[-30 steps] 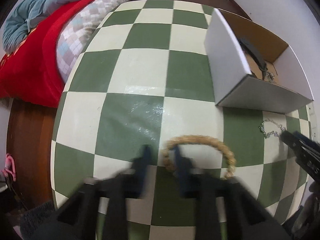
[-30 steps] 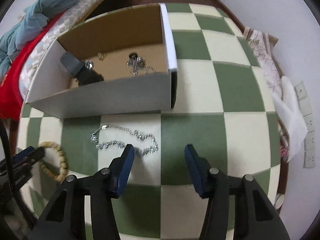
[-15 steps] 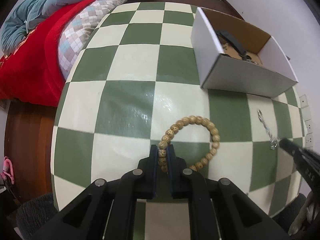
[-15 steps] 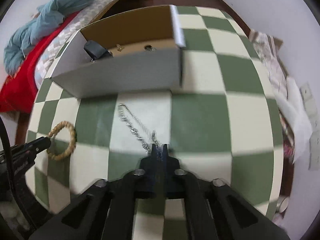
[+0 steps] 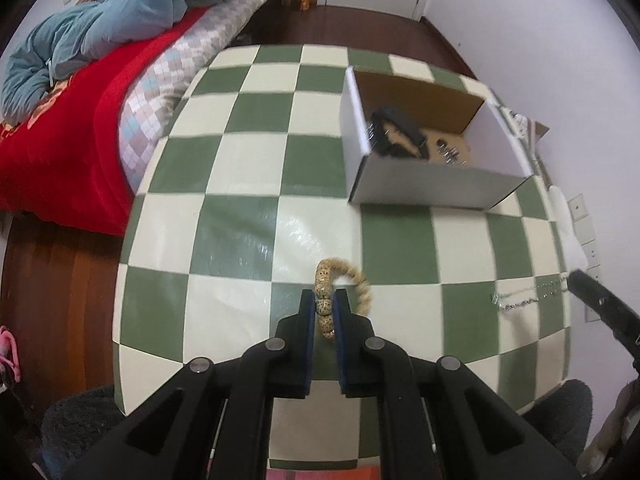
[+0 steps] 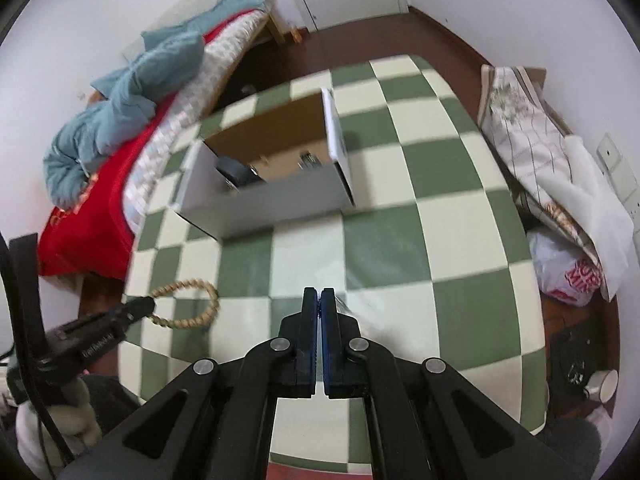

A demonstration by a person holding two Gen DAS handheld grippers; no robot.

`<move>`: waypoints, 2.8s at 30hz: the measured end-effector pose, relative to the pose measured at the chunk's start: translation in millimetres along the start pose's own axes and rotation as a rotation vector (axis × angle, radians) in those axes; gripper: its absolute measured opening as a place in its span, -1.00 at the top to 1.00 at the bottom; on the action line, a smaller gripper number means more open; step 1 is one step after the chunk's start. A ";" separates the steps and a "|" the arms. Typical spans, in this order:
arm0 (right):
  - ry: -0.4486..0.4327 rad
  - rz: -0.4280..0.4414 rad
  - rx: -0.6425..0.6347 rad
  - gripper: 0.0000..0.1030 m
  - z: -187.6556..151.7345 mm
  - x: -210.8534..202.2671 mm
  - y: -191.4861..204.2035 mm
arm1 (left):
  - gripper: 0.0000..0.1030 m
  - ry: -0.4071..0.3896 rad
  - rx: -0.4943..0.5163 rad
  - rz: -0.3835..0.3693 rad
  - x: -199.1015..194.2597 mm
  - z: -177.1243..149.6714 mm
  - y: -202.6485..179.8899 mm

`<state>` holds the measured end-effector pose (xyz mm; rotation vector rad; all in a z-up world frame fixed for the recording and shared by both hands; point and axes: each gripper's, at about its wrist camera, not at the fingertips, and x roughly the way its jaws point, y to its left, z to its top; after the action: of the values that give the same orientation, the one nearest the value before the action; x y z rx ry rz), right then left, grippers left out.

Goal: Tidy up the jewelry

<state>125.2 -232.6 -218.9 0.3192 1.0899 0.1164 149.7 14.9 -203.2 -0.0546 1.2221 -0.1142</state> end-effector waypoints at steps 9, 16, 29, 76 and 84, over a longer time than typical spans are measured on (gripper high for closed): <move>-0.063 0.039 -0.023 0.97 26.2 -29.5 21.6 | 0.88 -0.084 0.036 -0.026 -45.4 21.5 -15.0; -0.122 0.080 -0.044 0.97 54.6 -54.8 39.4 | 0.88 -0.139 0.041 -0.099 -77.2 59.9 -29.6; -0.117 0.115 -0.082 0.97 141.0 -35.5 63.9 | 0.88 -0.039 0.095 -0.146 -30.2 144.4 -47.3; -0.017 -0.288 -0.131 -1.00 95.7 -38.2 53.5 | -1.00 -0.226 -0.022 0.170 -98.9 74.3 -25.7; -0.138 -0.278 -0.143 -1.00 67.3 -123.9 68.9 | -1.00 -0.313 -0.017 0.159 -163.3 41.7 -31.4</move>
<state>131.9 -211.3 -63.5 0.0446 0.9734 -0.0747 132.0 2.1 -33.2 0.0097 0.9107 0.0433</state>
